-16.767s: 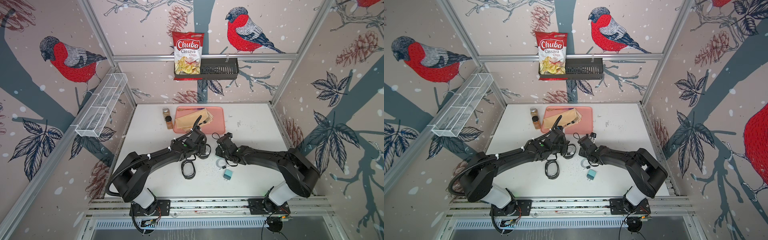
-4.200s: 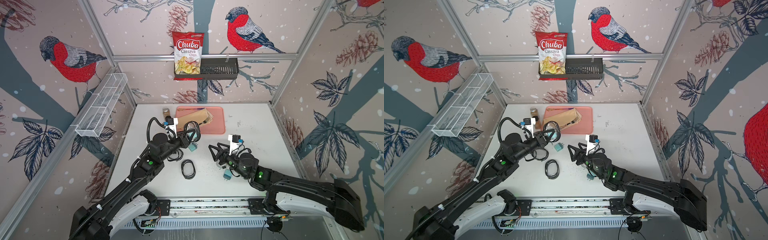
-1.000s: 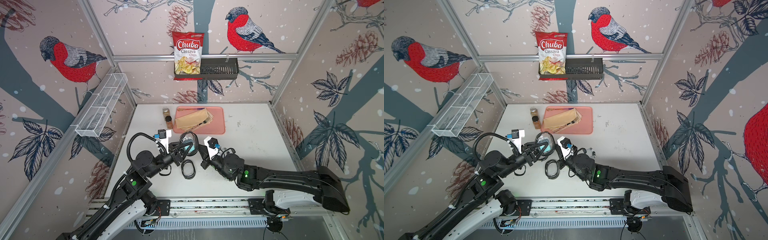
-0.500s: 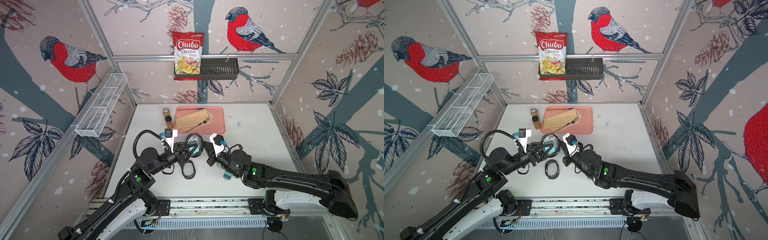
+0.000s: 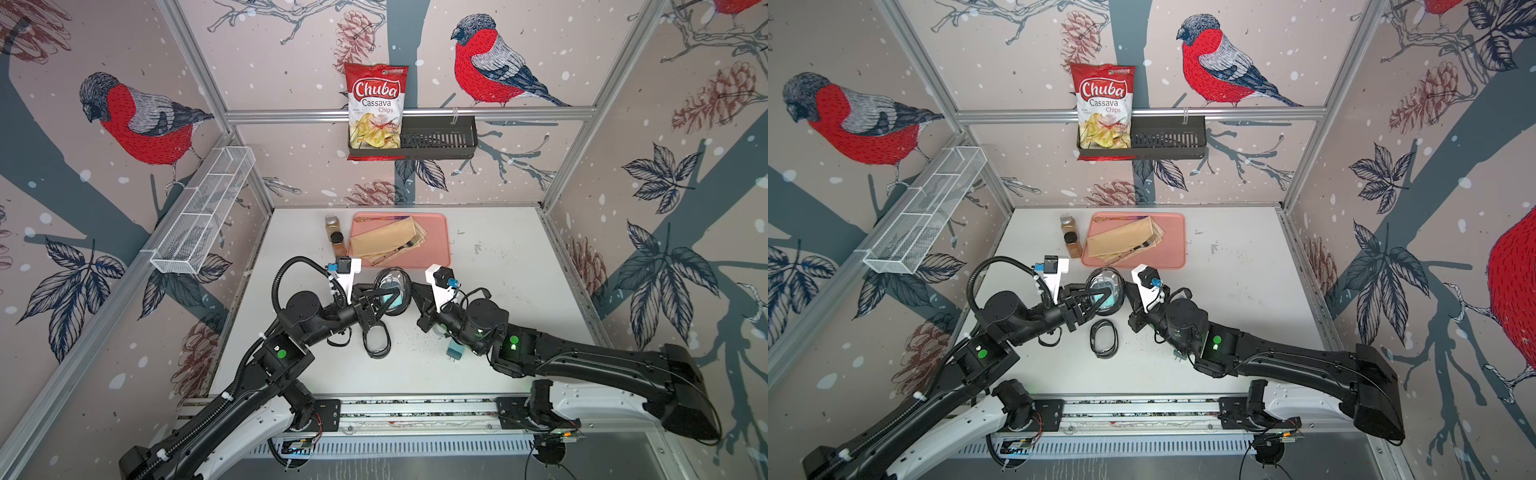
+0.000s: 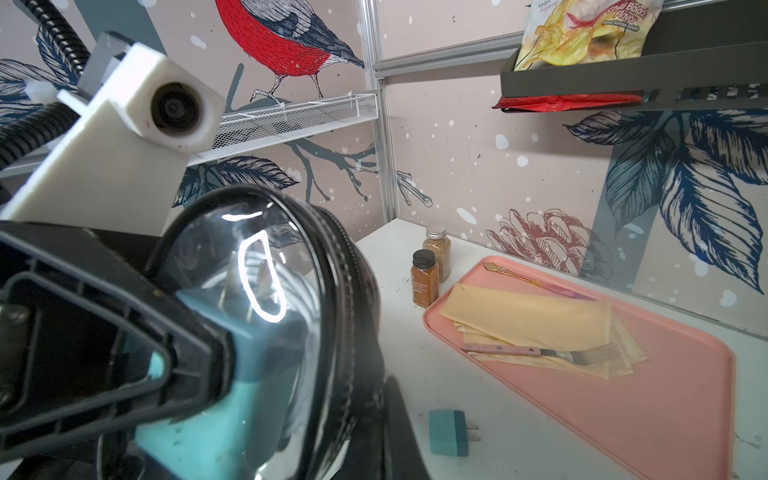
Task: Pack away charging kits
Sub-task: Zip the zipper on the storage bag.
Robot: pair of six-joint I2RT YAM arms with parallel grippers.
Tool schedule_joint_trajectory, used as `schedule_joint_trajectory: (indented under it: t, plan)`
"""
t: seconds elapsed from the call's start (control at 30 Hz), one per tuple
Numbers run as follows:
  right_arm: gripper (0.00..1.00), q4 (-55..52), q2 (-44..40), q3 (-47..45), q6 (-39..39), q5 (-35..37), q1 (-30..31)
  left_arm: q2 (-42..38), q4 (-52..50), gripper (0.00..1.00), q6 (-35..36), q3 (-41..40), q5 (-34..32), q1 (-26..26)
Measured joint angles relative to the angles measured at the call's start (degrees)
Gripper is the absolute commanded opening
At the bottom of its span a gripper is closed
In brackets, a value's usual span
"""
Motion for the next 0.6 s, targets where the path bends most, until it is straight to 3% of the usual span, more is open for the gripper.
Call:
schedule_joint_trajectory:
  t: [0.07, 0.13, 0.2, 0.4, 0.6]
  plan:
    - [0.00, 1.38, -0.39, -0.63, 0.48, 0.61, 0.17, -0.31, -0.68, 0.71, -0.02, -0.07, -0.70, 0.00]
    - [0.00, 3.17, -0.76, -1.03, 1.51, 2.73, 0.90, -0.81, -1.11, 0.85, -0.20, -0.39, -2.05, 0.04]
    - [0.00, 4.57, -0.81, -1.16, 1.55, 3.50, 1.99, -1.53, -0.66, 0.93, -0.55, -1.14, -2.56, 0.04]
    - [0.00, 7.21, -0.81, -1.86, 1.79, 7.39, 3.93, -4.68, 7.72, 0.96, -2.19, -5.97, -5.60, 0.04]
    - [0.00, 8.02, 0.11, -0.55, 3.85, 10.10, 4.87, -7.54, 23.04, 0.96, -2.95, -15.15, -6.54, 0.04]
